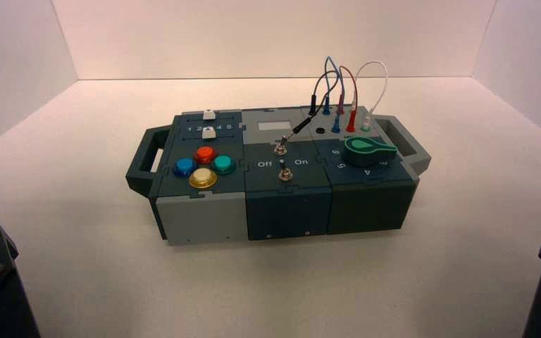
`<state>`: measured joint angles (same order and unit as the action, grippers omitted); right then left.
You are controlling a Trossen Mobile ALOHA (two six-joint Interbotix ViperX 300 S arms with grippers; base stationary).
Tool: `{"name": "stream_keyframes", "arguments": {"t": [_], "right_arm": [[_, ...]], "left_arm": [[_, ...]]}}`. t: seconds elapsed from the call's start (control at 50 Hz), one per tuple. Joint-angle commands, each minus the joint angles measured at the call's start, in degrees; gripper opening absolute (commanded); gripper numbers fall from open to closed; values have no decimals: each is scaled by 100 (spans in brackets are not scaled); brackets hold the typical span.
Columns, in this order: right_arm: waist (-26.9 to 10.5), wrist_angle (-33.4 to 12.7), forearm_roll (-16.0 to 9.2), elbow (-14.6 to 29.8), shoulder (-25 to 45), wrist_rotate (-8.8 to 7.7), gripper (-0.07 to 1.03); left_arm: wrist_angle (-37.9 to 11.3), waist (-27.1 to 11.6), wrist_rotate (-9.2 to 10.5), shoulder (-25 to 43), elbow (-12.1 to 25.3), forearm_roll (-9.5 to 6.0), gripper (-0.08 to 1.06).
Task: Move the box away.
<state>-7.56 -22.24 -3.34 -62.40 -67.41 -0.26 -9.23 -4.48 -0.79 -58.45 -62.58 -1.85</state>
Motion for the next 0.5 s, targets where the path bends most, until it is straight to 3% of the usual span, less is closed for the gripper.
{"name": "stream_keyframes", "arguments": {"t": [0.02,0.34,0.46,0.5], "right_arm": [[18,35,-18,141,62,18,-2],[0,-88,-79,149,62,18,-2],[-35,-475,-229,202,97,9,-2],[-44,-668,-272,255,132,9,-2]], "left_arm": [[44,18,-18,35,167,-9,-3],[-70,18,-9,62,167,-9,-3],[-589,-149,0,167,281,-70,-3],[-861,-360,0,229,360,-105,-3]]}}
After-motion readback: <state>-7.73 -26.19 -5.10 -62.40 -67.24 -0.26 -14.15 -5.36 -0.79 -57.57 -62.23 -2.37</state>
